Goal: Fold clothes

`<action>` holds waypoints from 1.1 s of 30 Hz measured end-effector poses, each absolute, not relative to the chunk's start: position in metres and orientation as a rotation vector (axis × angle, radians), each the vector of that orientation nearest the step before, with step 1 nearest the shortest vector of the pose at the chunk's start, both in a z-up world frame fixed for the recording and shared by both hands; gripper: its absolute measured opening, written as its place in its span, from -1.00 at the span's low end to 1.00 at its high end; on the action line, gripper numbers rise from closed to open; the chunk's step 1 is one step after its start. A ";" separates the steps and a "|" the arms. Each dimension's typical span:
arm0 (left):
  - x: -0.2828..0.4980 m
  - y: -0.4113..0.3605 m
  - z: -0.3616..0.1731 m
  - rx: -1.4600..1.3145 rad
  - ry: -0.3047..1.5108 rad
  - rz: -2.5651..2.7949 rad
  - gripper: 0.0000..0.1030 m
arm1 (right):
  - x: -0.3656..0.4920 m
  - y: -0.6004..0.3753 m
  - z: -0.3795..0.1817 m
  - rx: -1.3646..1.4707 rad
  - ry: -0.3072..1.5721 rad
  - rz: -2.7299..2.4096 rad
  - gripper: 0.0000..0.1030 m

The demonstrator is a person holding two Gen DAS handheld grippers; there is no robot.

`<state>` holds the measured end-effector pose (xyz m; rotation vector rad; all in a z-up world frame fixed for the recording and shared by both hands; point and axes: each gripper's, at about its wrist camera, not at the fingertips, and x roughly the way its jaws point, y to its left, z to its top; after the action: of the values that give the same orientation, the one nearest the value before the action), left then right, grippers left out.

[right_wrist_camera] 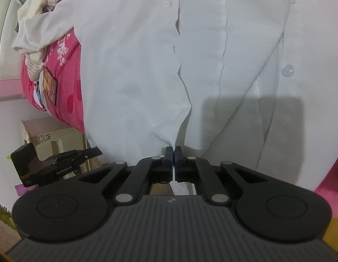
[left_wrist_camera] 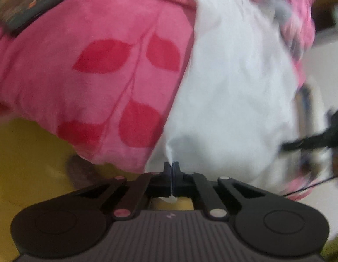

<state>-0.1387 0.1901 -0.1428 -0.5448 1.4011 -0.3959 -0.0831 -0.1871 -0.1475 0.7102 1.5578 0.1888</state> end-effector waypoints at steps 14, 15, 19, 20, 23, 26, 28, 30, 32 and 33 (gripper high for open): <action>-0.141 0.228 -0.162 -0.634 1.500 -0.357 -0.99 | -0.084 -0.179 -0.161 0.700 1.605 0.156 -0.93; -0.142 0.227 -0.162 -0.615 1.504 -0.362 -0.98 | -0.086 -0.180 -0.157 0.699 1.605 0.144 -0.92; -0.138 0.225 -0.159 -0.539 1.565 -0.364 -0.77 | -0.092 -0.184 -0.143 0.692 1.602 0.095 -0.63; -0.136 0.225 -0.156 -0.520 1.577 -0.361 -0.63 | -0.094 -0.186 -0.139 0.690 1.601 0.083 -0.59; -0.126 0.235 -0.134 -0.467 1.575 -0.349 -0.48 | -0.100 -0.196 -0.123 0.696 1.581 0.054 -0.56; -0.113 0.243 -0.098 -0.419 1.551 -0.339 -0.48 | -0.096 -0.213 -0.093 0.730 1.488 0.048 -0.55; -0.095 0.251 -0.068 -0.435 1.492 -0.338 -0.47 | -0.083 -0.228 -0.073 0.770 1.388 0.062 -0.55; -0.062 0.248 -0.050 -0.464 1.397 -0.356 -0.42 | -0.058 -0.243 -0.058 0.822 1.267 0.089 -0.54; -0.028 0.244 -0.032 -0.493 1.300 -0.375 -0.40 | -0.025 -0.260 -0.051 0.871 1.143 0.116 -0.54; -0.011 0.242 -0.023 -0.507 1.251 -0.383 -0.40 | -0.005 -0.267 -0.054 0.903 1.092 0.121 -0.54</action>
<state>-0.0109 0.2423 -0.0230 -0.5067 1.2512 -0.3833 -0.0045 -0.2675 -0.0536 0.9031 1.0920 0.1210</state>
